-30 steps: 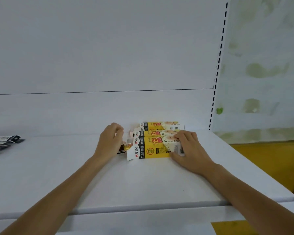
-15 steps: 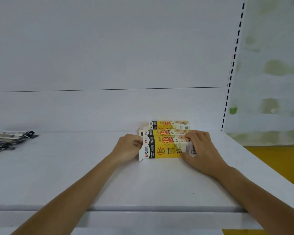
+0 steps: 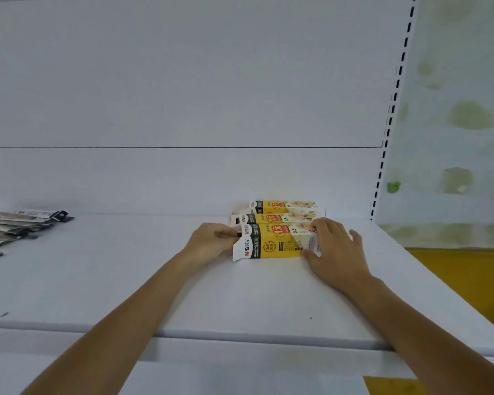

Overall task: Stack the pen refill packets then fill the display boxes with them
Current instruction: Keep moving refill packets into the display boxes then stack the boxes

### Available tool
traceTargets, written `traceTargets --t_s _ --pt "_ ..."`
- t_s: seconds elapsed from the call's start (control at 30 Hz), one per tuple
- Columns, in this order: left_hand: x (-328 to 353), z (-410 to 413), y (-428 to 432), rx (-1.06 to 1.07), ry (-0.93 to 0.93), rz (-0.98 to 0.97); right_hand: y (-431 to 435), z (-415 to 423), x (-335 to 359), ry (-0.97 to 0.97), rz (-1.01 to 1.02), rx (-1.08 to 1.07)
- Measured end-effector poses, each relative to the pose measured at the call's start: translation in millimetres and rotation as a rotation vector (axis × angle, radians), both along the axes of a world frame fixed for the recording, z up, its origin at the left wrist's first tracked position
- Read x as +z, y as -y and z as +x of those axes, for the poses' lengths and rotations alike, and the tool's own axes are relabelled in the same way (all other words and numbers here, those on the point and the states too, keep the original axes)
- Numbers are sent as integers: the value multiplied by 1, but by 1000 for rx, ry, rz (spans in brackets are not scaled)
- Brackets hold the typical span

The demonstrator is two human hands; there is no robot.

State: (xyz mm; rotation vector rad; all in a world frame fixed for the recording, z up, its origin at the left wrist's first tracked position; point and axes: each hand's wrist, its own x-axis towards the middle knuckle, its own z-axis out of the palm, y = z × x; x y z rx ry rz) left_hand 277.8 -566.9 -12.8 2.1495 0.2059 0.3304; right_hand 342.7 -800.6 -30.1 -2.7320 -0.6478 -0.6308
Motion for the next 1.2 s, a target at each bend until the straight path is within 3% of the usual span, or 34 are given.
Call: traceTargets --t_s 0.07,0.13,0.2,0.43,0.57,0.67,0.93,1.2 --pt "3 -21 -13 73 102 -119 -3 -1 7 -4 -79 3" --pt "1 -51 -33 245 166 58 -19 -6 22 -3 -79 76" --pt "-1 -84 -49 374 137 228 -49 -21 39 -27 -8 216" --pt "1 -224 -116 695 28 389 -210 -114 48 -51 172 721" --pt "16 -313 -159 879 -3 459 -288 -164 64 -207 246 871" --pt "19 -365 -197 967 16 497 -343 -200 85 -176 250 948" --pt "20 -439 -325 800 25 561 -484 -280 76 -208 69 949" --pt "29 -441 -440 599 36 474 -570 -285 73 -275 92 825"
